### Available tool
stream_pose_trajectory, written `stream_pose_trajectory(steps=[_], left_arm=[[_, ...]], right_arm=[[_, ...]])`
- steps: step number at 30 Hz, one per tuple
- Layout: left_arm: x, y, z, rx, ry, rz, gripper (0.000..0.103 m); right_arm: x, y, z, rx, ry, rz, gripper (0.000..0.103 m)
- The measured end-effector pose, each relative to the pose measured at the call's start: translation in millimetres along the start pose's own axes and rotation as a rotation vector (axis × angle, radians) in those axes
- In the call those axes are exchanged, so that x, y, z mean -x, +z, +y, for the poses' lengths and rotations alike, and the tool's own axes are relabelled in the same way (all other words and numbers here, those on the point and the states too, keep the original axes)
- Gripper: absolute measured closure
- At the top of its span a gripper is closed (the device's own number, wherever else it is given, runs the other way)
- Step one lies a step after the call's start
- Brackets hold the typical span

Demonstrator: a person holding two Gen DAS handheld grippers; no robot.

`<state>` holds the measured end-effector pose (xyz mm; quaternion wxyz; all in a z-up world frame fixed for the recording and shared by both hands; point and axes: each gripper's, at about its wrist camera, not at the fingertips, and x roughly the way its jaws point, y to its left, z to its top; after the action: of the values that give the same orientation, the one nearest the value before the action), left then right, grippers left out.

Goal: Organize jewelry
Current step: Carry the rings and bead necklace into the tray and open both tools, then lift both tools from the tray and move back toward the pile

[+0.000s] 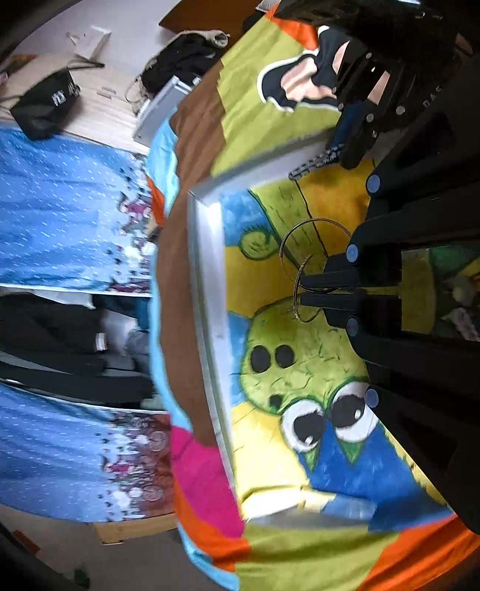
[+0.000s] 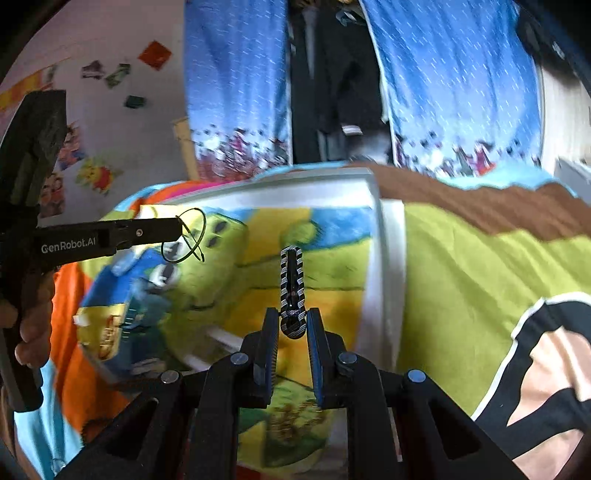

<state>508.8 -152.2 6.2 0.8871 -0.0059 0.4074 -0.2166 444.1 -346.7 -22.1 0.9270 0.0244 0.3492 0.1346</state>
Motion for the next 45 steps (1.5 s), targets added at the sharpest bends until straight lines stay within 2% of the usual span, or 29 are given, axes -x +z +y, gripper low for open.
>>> stream_pose_trajectory(steps=[8, 14, 15, 17, 18, 19, 22, 24, 26, 28, 30, 33, 34, 36, 38, 45], left_arm=[[-43.5, -11.6, -0.7, -0.024, 0.011, 0.1, 0.102], [-50.3, -13.4, -0.1, -0.014, 0.024, 0.129, 0.101], [-49.2, -12.7, -0.5, -0.014, 0.03, 0.129, 0.098], [-43.5, -10.8, -1.8, -0.008, 0.029, 0.123, 0.079], [-37.4, -10.5, -3.3, 0.003, 0.021, 0.113, 0.065], [-31.1, -9.7, -3.7, 0.013, 0.013, 0.098, 0.052], [-4.7, -5.1, -4.2, 0.033, -0.013, 0.03, 0.047], [11.3, -2.6, -7.4, 0.042, -0.01, 0.004, 0.045], [33.5, -1.6, -9.3, 0.053, -0.02, -0.045, 0.039], [58.2, -4.0, -9.9, 0.071, -0.033, -0.103, 0.028], [81.2, -6.6, -11.7, 0.084, -0.038, -0.151, 0.023], [119.1, -13.0, -14.2, 0.093, -0.018, -0.22, 0.007], [134.1, -16.7, -13.8, 0.1, -0.017, -0.262, 0.005], [167.0, -27.4, -11.6, 0.113, -0.017, -0.353, 0.002], [194.0, -37.6, -10.1, 0.123, -0.004, -0.406, 0.002], [272.2, -77.5, -0.6, 0.161, 0.054, -0.49, 0.002]], right_arm=[[-17.1, -10.1, -7.7, -0.023, -0.008, 0.041, 0.088], [-19.6, -10.9, -4.9, 0.005, -0.042, 0.054, 0.087], [-18.2, -11.0, -3.8, 0.011, -0.05, 0.053, 0.085], [-12.9, -11.4, -1.8, 0.013, -0.061, 0.043, 0.074], [-9.6, -11.0, -1.4, 0.012, -0.062, 0.036, 0.071], [-6.1, -10.5, -0.6, 0.012, -0.063, 0.029, 0.067], [10.1, -7.7, 2.4, 0.021, -0.085, -0.006, 0.065], [23.4, -5.0, 4.3, 0.021, -0.098, -0.035, 0.058], [39.0, -1.8, 6.0, 0.011, -0.105, -0.074, 0.046], [58.3, 3.1, 9.7, 0.002, -0.107, -0.119, 0.038], [79.5, 7.0, 14.8, -0.005, -0.108, -0.17, 0.029], [110.7, 13.8, 23.1, -0.02, -0.099, -0.242, 0.012], [119.5, 15.5, 26.1, -0.024, -0.095, -0.262, 0.006], [139.6, 17.7, 35.3, -0.03, -0.08, -0.3, 0.004], [158.2, 17.9, 46.3, -0.024, -0.066, -0.333, 0.0], [224.8, 5.6, 96.6, 0.012, -0.014, -0.452, 0.0]])
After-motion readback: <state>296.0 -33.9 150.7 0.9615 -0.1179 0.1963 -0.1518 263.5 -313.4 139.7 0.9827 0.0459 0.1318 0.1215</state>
